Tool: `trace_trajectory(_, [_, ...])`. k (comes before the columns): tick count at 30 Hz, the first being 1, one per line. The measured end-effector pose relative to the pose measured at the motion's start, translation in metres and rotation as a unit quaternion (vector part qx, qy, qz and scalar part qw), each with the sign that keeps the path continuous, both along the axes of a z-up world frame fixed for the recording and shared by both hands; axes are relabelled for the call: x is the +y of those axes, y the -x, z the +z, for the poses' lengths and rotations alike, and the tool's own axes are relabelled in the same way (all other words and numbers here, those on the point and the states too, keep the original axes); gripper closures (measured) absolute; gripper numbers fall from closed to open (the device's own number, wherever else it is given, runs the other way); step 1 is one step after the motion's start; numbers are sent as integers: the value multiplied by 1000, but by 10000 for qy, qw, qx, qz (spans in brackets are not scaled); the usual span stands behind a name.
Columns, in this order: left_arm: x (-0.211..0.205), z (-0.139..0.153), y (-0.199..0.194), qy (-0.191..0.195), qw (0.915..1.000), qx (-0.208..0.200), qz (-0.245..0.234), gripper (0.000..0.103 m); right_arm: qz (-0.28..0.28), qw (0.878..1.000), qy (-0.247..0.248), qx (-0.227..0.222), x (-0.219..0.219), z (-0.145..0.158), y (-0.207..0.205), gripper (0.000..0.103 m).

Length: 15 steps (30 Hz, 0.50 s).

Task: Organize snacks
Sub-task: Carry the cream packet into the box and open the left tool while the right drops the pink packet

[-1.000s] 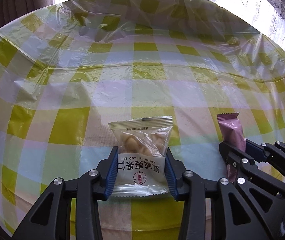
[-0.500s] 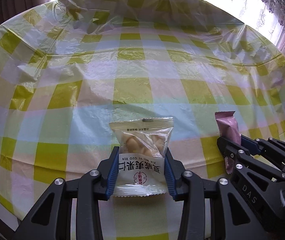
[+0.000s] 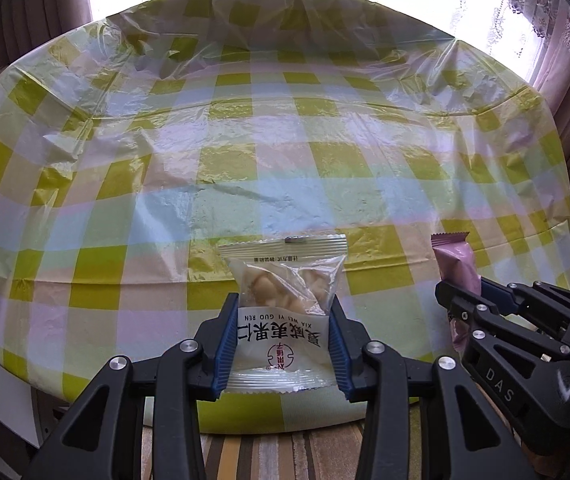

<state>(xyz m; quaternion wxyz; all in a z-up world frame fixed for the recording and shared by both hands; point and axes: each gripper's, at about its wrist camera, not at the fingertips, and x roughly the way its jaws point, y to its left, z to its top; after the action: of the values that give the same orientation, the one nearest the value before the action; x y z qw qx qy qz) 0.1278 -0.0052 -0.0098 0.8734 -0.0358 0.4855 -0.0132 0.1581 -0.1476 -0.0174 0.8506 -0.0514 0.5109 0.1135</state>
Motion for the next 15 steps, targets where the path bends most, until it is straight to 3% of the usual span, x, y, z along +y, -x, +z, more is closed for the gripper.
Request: trace_trajectory(15, [-84, 18, 19, 166, 9956, -37, -919, 61, -628, 9972, -339, -227, -89, 32, 47, 80])
